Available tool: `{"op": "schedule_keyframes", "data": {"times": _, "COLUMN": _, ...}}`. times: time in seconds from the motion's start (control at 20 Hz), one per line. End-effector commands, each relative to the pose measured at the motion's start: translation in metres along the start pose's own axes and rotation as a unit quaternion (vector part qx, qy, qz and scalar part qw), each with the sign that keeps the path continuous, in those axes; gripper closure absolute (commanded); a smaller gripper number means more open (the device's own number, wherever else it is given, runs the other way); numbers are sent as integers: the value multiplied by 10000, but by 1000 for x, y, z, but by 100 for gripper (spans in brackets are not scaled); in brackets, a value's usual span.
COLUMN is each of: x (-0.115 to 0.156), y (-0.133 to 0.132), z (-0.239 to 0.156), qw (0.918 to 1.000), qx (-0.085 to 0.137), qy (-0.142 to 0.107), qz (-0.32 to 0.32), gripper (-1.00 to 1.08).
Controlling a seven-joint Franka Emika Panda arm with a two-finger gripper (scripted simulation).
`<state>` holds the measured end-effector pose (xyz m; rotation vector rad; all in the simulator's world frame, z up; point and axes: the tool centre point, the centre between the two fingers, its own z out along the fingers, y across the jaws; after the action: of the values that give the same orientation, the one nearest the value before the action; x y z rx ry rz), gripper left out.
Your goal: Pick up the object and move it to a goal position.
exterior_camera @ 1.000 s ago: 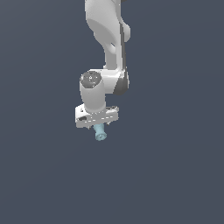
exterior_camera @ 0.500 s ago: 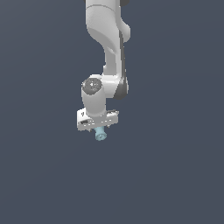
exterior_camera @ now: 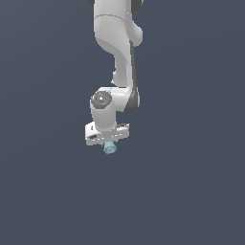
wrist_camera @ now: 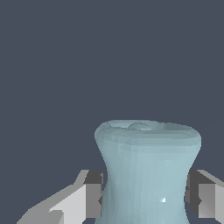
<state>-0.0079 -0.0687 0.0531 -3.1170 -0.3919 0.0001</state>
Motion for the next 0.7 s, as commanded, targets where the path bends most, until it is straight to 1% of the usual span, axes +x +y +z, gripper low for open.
{"op": "schedule_keyframes", "data": {"times": 0.0, "x": 0, "y": 0, "z": 1, "qw": 10000, "qx": 0, "qy": 0, "qz": 0, "gripper": 108}}
{"op": "schedule_keyframes", "data": {"times": 0.4, "x": 0, "y": 0, "z": 0, "qw": 10000, "qx": -1, "qy": 4, "qz": -1, "gripper": 108}}
{"op": "schedule_keyframes", "data": {"times": 0.65, "x": 1, "y": -12, "z": -8, "qw": 10000, "qx": -1, "qy": 4, "qz": -1, "gripper": 108}}
